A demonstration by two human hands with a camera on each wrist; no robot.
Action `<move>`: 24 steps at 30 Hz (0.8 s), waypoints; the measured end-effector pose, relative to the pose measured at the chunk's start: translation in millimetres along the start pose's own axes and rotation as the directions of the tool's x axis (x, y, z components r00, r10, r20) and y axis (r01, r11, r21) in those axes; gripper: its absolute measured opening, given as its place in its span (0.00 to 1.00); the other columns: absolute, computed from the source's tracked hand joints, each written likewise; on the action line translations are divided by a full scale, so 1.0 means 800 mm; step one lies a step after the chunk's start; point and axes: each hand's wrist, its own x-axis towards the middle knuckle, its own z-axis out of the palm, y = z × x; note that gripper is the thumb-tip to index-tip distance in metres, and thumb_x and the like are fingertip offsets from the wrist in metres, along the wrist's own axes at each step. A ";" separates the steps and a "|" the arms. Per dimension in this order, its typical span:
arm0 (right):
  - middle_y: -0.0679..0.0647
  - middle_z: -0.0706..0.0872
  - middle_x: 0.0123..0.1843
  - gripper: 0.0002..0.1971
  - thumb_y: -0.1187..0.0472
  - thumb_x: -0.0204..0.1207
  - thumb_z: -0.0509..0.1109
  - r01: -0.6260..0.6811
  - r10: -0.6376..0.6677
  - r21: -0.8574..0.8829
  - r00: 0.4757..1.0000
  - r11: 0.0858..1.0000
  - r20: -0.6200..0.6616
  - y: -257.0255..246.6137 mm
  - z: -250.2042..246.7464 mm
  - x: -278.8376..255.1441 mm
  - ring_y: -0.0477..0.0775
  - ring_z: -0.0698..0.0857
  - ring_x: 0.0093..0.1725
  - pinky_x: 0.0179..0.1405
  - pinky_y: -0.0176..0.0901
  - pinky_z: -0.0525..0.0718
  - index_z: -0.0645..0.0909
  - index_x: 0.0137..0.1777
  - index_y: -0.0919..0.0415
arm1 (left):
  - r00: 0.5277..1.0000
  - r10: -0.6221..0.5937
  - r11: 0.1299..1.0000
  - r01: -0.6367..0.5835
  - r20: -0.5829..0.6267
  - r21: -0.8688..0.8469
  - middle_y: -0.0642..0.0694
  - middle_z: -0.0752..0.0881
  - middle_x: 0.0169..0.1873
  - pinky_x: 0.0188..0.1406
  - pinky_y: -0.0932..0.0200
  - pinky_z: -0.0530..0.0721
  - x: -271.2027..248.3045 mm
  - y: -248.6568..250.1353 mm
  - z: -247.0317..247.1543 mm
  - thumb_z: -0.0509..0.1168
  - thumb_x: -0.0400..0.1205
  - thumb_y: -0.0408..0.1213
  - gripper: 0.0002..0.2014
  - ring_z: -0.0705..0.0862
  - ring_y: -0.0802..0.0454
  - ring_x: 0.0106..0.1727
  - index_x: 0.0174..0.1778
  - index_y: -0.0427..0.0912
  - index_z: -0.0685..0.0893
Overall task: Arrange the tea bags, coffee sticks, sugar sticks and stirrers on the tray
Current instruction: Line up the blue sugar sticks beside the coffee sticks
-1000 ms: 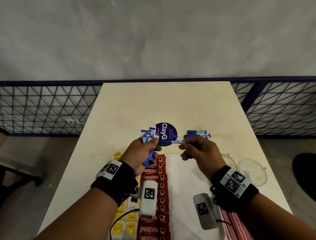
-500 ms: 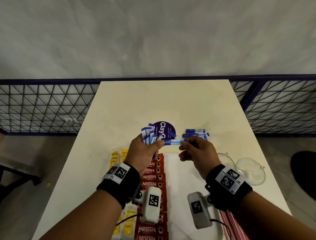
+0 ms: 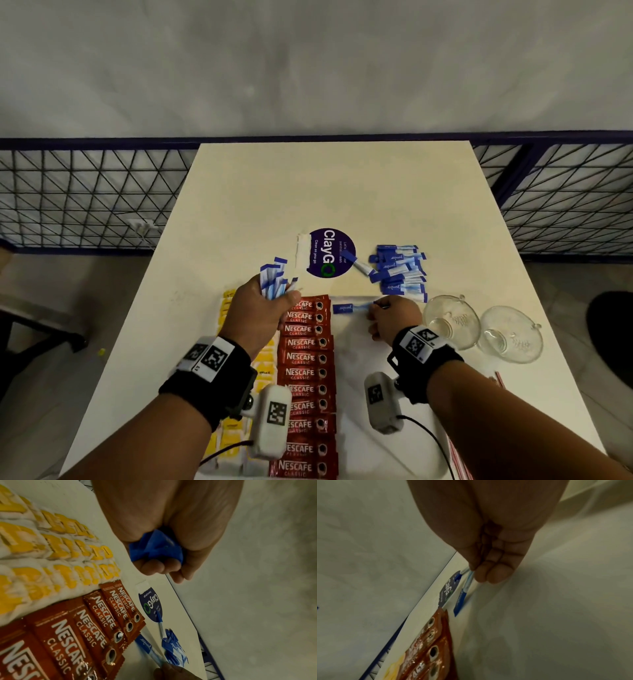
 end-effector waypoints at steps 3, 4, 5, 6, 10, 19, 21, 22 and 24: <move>0.62 0.88 0.34 0.09 0.57 0.80 0.68 0.002 -0.005 -0.143 1.000 0.990 -0.019 -0.004 0.006 0.003 0.56 0.83 0.23 0.26 0.43 0.88 0.85 0.42 0.61 | 1.000 -0.009 1.000 0.008 0.005 0.023 0.50 0.77 0.17 0.22 0.58 0.77 -0.004 0.000 -0.004 0.73 0.77 0.33 0.06 0.73 0.55 0.18 0.40 0.41 0.82; 0.61 0.88 0.34 0.10 0.56 0.80 0.67 0.009 -0.013 -0.183 1.000 0.983 -0.020 -0.004 0.006 0.003 0.55 0.82 0.22 0.22 0.38 0.85 0.85 0.45 0.61 | 1.000 -0.013 0.999 0.013 0.003 0.030 0.50 0.77 0.17 0.22 0.57 0.77 -0.004 0.000 -0.006 0.73 0.77 0.33 0.06 0.73 0.55 0.18 0.39 0.42 0.82; 0.59 0.87 0.33 0.11 0.55 0.81 0.66 0.020 -0.025 -0.221 1.000 0.975 -0.017 -0.006 0.005 0.003 0.53 0.81 0.22 0.19 0.34 0.82 0.85 0.47 0.62 | 1.000 -0.019 0.999 0.019 -0.001 0.032 0.50 0.77 0.17 0.23 0.57 0.77 -0.004 -0.001 -0.007 0.73 0.78 0.33 0.06 0.72 0.55 0.18 0.39 0.43 0.82; 0.58 0.87 0.32 0.12 0.54 0.81 0.66 0.029 -0.033 -0.255 0.999 0.966 -0.013 -0.007 0.005 0.003 0.52 0.81 0.21 0.17 0.32 0.79 0.85 0.48 0.62 | 1.000 -0.026 0.999 0.026 -0.005 0.030 0.50 0.77 0.17 0.23 0.57 0.77 -0.004 -0.002 -0.008 0.73 0.78 0.33 0.06 0.72 0.55 0.18 0.39 0.43 0.82; 0.57 0.89 0.33 0.14 0.49 0.80 0.66 0.039 -0.051 -0.355 0.998 0.934 -0.025 -0.009 0.006 0.007 0.55 0.87 0.27 0.29 0.41 0.87 0.85 0.47 0.60 | 0.999 -0.040 0.999 0.040 -0.017 0.026 0.49 0.77 0.17 0.24 0.55 0.78 -0.004 -0.004 -0.010 0.73 0.78 0.34 0.05 0.73 0.53 0.19 0.39 0.43 0.82; 0.58 0.90 0.44 0.13 0.48 0.80 0.66 0.031 -0.058 -0.425 0.997 0.905 -0.050 -0.009 0.007 0.012 0.58 0.89 0.41 0.40 0.44 0.86 0.82 0.54 0.57 | 0.999 -0.037 0.999 0.036 0.012 0.013 0.49 0.77 0.18 0.21 0.60 0.76 -0.006 -0.002 -0.007 0.73 0.78 0.34 0.06 0.73 0.56 0.19 0.39 0.43 0.81; 0.57 0.89 0.45 0.15 0.47 0.80 0.65 0.040 -0.075 -0.441 0.995 0.897 -0.064 -0.012 0.007 0.007 0.58 0.88 0.42 0.43 0.44 0.86 0.82 0.53 0.58 | 0.998 -0.044 0.999 0.044 0.039 0.015 0.48 0.78 0.19 0.21 0.59 0.76 -0.007 -0.002 -0.008 0.73 0.78 0.35 0.06 0.73 0.54 0.20 0.40 0.43 0.82; 0.56 0.89 0.44 0.15 0.46 0.80 0.65 0.067 -0.103 -0.425 0.993 0.903 -0.062 -0.014 0.008 0.003 0.58 0.88 0.42 0.44 0.46 0.86 0.82 0.51 0.58 | 0.997 -0.050 0.999 0.050 0.064 0.010 0.47 0.78 0.19 0.22 0.59 0.76 -0.008 -0.003 -0.008 0.73 0.78 0.35 0.05 0.73 0.52 0.21 0.41 0.43 0.82; 0.54 0.89 0.40 0.15 0.46 0.81 0.64 0.185 -0.188 -0.256 0.982 0.949 0.011 -0.021 0.012 -0.012 0.56 0.87 0.36 0.42 0.50 0.88 0.81 0.46 0.58 | 0.988 -0.064 0.997 0.069 0.138 -0.033 0.47 0.78 0.20 0.22 0.59 0.75 -0.008 -0.001 -0.007 0.73 0.78 0.34 0.05 0.73 0.52 0.21 0.43 0.43 0.83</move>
